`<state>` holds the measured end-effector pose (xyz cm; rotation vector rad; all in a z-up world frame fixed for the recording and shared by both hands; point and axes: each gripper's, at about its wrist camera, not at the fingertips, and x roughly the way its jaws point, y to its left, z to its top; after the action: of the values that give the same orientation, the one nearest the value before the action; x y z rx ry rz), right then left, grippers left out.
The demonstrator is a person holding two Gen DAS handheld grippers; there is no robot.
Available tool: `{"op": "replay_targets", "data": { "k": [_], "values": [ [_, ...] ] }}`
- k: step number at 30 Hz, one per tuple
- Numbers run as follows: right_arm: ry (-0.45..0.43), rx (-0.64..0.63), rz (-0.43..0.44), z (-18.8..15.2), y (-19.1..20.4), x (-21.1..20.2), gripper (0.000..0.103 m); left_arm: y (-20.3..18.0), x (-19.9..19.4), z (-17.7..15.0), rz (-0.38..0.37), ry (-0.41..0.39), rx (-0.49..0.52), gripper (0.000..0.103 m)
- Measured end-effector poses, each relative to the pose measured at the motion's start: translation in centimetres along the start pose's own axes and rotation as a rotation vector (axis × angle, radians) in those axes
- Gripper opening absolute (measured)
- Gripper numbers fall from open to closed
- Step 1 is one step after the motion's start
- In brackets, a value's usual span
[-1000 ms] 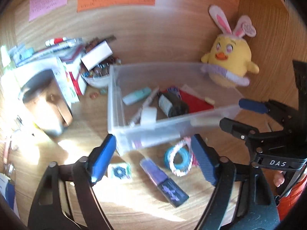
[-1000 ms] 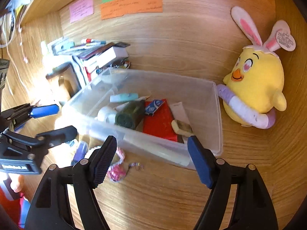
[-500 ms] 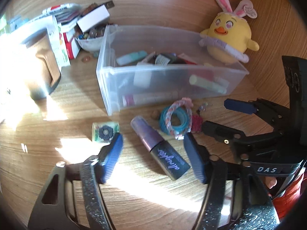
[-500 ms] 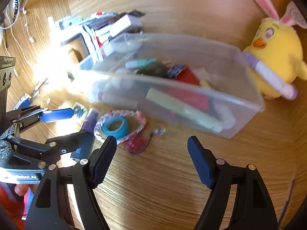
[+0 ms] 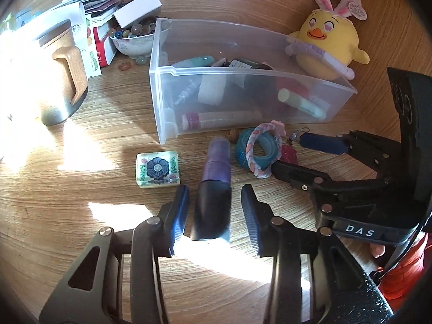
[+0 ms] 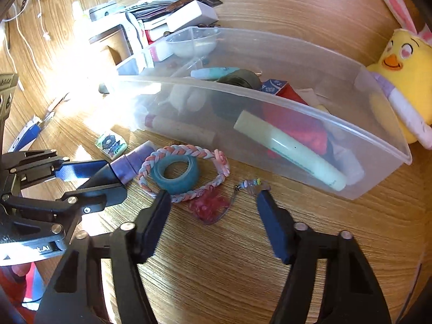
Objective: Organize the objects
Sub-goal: 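Grasp the purple-black bottle with left tool while right tool grasps the pink charm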
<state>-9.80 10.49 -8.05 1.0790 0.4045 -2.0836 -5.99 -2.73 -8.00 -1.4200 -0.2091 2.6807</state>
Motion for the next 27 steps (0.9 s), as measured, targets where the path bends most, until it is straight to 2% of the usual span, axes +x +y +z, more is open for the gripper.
{"op": "replay_targets", "data": {
  "k": [1,3,5,6,17,27],
  "values": [
    [-0.003,-0.007,-0.005,0.0,0.1,-0.1,0.051,0.0,0.0,0.1,-0.003,-0.001,0.000,0.040],
    [-0.009,-0.017,-0.013,-0.2,0.1,-0.2,0.038,-0.2,0.1,0.3,-0.012,-0.003,0.003,0.038],
    [-0.014,-0.031,-0.034,-0.3,0.3,-0.2,0.028,-0.4,0.3,0.4,-0.015,-0.004,0.006,0.031],
    [-0.016,-0.034,-0.038,-0.3,0.3,-0.3,0.028,-0.4,0.4,0.4,-0.015,-0.002,0.008,0.025],
    [-0.067,0.000,-0.048,-0.9,-0.2,-2.4,0.028,-0.5,-1.0,-0.2,0.007,-0.058,0.003,0.026],
    [-0.160,-0.004,-0.069,-0.5,-0.3,-6.0,0.028,-2.3,-4.5,1.6,-0.015,-0.178,0.011,0.026]
  ]
}}
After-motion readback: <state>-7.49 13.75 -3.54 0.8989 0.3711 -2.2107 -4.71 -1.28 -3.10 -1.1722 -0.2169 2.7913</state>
